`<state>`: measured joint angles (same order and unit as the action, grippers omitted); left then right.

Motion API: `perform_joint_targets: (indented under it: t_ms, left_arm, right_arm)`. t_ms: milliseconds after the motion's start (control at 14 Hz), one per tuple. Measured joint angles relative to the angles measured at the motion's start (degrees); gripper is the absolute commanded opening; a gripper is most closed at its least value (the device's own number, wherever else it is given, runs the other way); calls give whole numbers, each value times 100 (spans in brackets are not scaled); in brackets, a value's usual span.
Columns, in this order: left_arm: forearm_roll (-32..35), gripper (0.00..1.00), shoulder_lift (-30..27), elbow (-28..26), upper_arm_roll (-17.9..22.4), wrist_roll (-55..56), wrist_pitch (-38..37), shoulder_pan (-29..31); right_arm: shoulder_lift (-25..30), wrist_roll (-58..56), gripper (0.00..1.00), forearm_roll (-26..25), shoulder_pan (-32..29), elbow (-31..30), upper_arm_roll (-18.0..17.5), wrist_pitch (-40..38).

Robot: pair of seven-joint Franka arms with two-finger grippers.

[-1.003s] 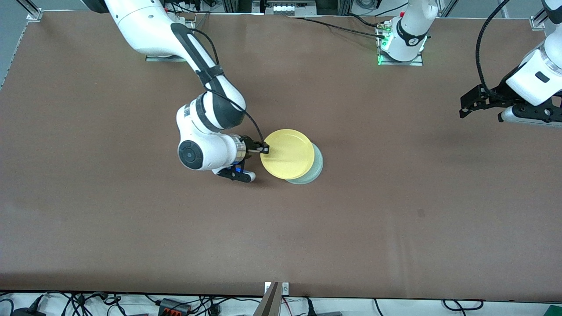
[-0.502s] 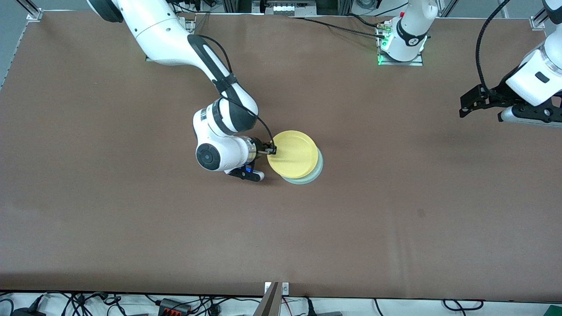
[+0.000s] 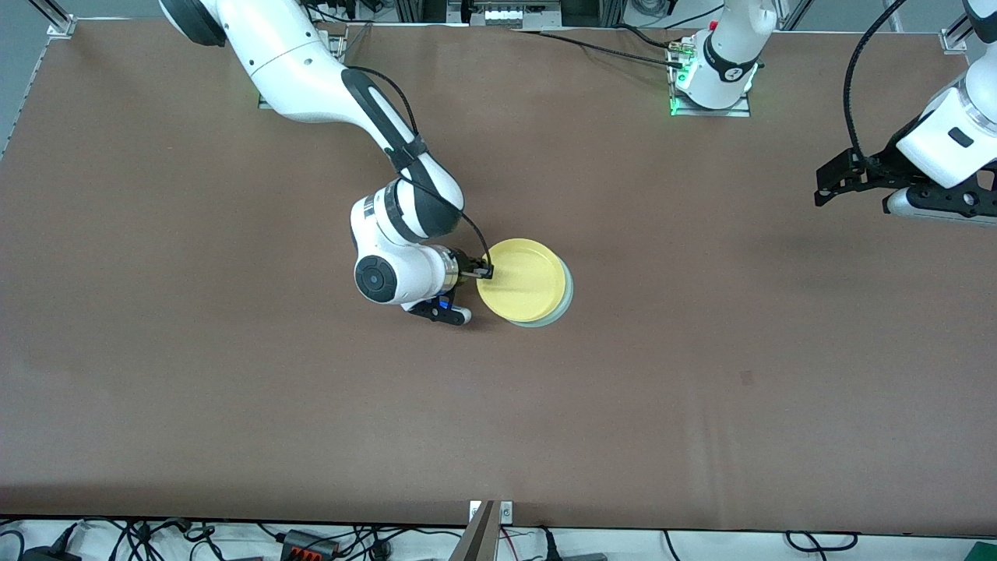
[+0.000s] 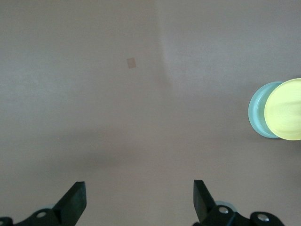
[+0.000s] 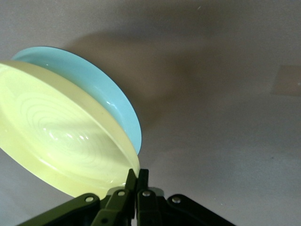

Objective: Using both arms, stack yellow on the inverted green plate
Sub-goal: 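Lower the yellow plate onto the inverted green plate with the right gripper, then open the right gripper to release the yellow plate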

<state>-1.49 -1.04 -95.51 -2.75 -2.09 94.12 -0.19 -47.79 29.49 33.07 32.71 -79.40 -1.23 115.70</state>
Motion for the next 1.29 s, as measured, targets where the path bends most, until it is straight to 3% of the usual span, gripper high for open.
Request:
perform_joint_targets:
  t_ms: [1290]
  left_arm:
    - [0,100,0,4,-16,-19,-28,-21]
  right_arm:
    - [-76,6,0,275,86,6,-2,308]
